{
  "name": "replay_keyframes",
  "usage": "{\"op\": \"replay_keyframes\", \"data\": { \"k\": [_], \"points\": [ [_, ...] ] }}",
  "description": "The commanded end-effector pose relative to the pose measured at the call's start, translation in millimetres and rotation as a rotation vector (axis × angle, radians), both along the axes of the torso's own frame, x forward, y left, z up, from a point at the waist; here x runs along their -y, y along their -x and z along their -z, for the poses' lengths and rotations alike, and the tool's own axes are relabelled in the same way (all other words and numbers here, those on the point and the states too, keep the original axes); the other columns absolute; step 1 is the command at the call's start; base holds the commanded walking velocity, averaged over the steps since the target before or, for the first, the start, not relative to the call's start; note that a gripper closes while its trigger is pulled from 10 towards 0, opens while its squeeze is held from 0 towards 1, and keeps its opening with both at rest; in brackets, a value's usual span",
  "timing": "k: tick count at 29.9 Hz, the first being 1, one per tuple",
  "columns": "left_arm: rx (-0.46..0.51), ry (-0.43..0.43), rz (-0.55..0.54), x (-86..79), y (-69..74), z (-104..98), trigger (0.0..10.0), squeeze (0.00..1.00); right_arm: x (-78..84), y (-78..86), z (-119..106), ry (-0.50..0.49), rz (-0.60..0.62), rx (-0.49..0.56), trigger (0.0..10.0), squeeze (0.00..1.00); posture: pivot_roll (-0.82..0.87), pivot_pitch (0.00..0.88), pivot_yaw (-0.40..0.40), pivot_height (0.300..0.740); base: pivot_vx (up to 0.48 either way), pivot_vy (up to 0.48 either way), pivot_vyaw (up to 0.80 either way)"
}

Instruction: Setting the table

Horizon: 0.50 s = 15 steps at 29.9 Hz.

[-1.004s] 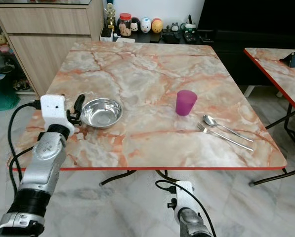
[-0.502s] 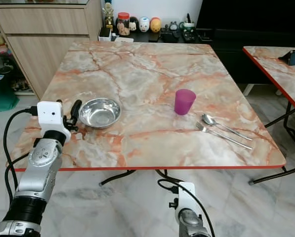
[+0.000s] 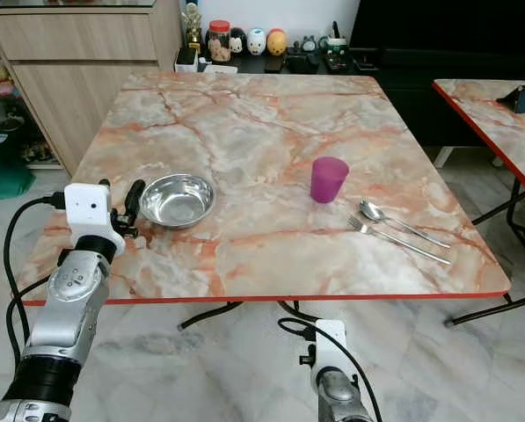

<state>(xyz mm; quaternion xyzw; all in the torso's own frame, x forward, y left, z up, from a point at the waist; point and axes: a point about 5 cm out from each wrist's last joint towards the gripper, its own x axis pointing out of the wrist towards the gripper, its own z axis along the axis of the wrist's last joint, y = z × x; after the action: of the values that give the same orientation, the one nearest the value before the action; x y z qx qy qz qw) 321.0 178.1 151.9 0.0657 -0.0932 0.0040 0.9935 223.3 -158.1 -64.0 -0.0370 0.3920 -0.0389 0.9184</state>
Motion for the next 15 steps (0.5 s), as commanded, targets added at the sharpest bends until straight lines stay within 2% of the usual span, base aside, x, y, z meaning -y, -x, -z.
{"op": "replay_keyframes", "data": {
  "k": [1, 6, 15],
  "points": [
    [0.010, -0.022, 0.021, 3.3, 1.3, -2.9, 10.0, 0.00, 3.7, 0.5, -0.4, 0.021, -0.007, 0.011, 10.0, 0.00, 0.00, 0.000, -0.044, 0.740, 0.000, 0.000, 0.00],
    [0.008, -0.024, 0.022, 3.6, 2.5, -2.5, 10.0, 0.00, 3.5, -2.0, -2.2, 0.062, -0.067, 0.024, 10.0, 0.00, 0.00, 0.000, -0.045, 0.740, 0.000, 0.000, 0.00],
    [0.002, -0.029, 0.008, -0.5, 6.5, -0.5, 10.0, 0.00, 3.1, -2.0, -2.6, 0.044, -0.042, 0.039, 10.0, 0.00, -0.01, 0.000, -0.045, 0.740, 0.000, 0.000, 0.00]
  ]
}}
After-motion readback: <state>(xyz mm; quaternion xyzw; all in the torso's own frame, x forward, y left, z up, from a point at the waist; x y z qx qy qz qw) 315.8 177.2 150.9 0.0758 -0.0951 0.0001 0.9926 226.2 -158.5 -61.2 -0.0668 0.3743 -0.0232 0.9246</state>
